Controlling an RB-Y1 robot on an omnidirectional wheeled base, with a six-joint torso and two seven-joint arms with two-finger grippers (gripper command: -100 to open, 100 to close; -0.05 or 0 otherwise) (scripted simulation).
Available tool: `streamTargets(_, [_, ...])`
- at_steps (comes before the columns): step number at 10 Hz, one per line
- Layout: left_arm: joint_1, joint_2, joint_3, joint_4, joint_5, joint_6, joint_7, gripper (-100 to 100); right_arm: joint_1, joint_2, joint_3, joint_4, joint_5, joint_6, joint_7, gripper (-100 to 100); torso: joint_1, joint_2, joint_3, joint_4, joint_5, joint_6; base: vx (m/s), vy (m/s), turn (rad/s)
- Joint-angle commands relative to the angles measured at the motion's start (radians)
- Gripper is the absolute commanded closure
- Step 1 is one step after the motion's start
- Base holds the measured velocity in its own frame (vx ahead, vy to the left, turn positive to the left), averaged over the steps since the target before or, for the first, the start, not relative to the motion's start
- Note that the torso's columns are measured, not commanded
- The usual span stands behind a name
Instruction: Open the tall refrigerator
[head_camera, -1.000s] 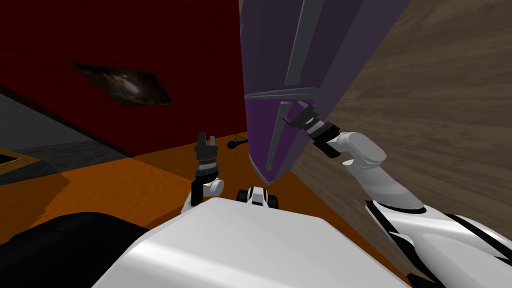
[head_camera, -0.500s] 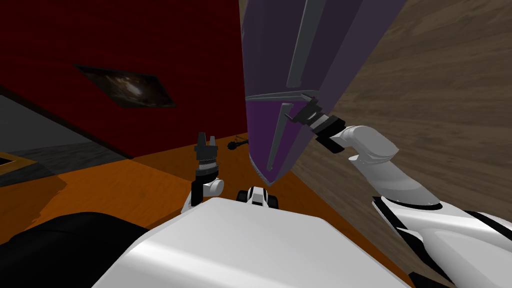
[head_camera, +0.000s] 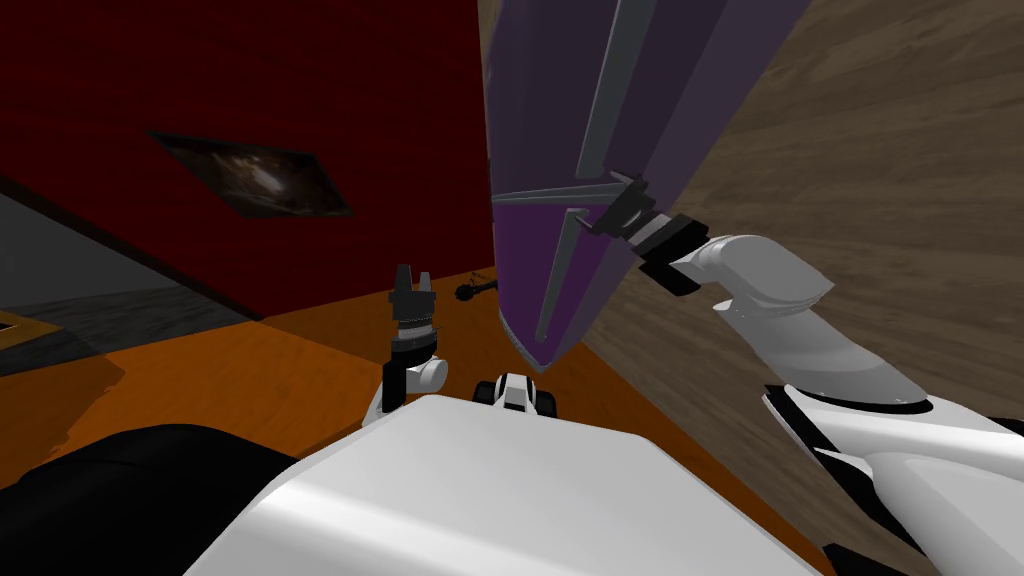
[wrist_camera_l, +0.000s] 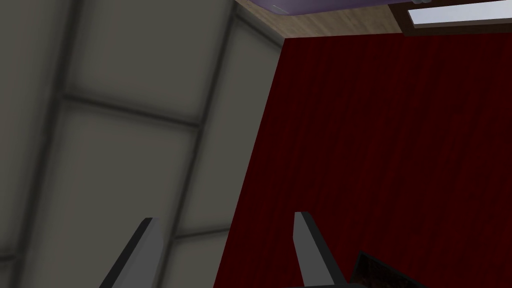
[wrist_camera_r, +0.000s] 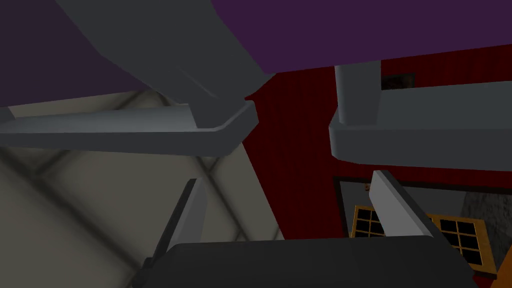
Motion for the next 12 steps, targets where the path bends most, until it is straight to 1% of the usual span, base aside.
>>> streamTargets(1, [0.0,0.0,0.0,0.0,0.0,0.0,0.0,0,-0.034,-0.021,-0.02,0.023,0.013,0.036,0.011,-100,-0.001,-0.001,-0.001,-0.001,0.0,-0.001,0.007,0.011,0.009])
streamTargets(2, [0.0,0.0,0.0,0.0,0.0,0.0,0.0,0,-0.051,-0.038,-0.019,0.029,0.028,0.043,0.02,-100,-0.002,0.0,0.0,-0.002,-0.001,-0.001,-0.001,0.013,-0.005])
streamTargets(4, [0.0,0.0,0.0,0.0,0.0,0.0,0.0,0,-0.051,-0.038,-0.019,0.029,0.028,0.043,0.02,-100,-0.001,-0.003,-0.002,-0.002,0.0,-0.001,0.018,0.004,0.001])
streamTargets(5, [0.0,0.0,0.0,0.0,0.0,0.0,0.0,0,-0.075,-0.063,-0.016,0.036,0.049,0.053,0.033,-100,-0.002,0.0,0.003,-0.007,-0.002,0.001,0.035,0.024,-0.005])
streamTargets(6, [0.0,0.0,0.0,0.0,0.0,0.0,0.0,0,-0.084,-0.074,-0.016,0.039,0.057,0.057,0.039,-100,-0.001,0.006,0.009,-0.007,-0.003,0.001,0.043,0.041,-0.018])
streamTargets(7, [0.0,0.0,0.0,0.0,0.0,0.0,0.0,0,-0.071,-0.067,-0.017,0.027,0.051,0.056,0.033,-100,0.001,0.015,0.016,-0.005,-0.003,0.001,0.021,0.016,-0.024])
streamTargets(8, [0.0,0.0,0.0,0.0,0.0,0.0,0.0,0,-0.097,-0.097,-0.026,0.043,0.037,0.045,0.014,-100,0.001,0.018,0.018,-0.005,-0.002,0.0,0.06,0.064,-0.004])
streamTargets(9, [0.0,0.0,0.0,0.0,0.0,0.0,0.0,0,-0.086,-0.084,-0.021,0.033,0.043,0.052,0.025,-100,0.004,0.016,0.017,-0.004,-0.001,0.0,0.032,0.042,-0.02])
streamTargets(10, [0.0,0.0,0.0,0.0,0.0,0.0,0.0,0,-0.087,-0.086,-0.022,0.034,0.042,0.049,0.022,100,0.002,0.017,0.017,-0.004,-0.001,0.0,-0.004,0.002,-0.025])
streamTargets(11, [0.0,0.0,0.0,0.0,0.0,0.0,0.0,0,-0.101,-0.079,-0.024,0.078,0.032,0.04,0.054,100,0.001,0.018,0.018,-0.004,-0.001,-0.001,-0.045,0.147,-0.061])
streamTargets(12, [0.0,0.0,0.0,0.0,0.0,0.0,0.0,0,-0.101,-0.079,-0.024,0.078,0.032,0.04,0.054,100,0.008,0.018,0.019,-0.006,-0.001,0.001,-0.082,0.211,-0.082])
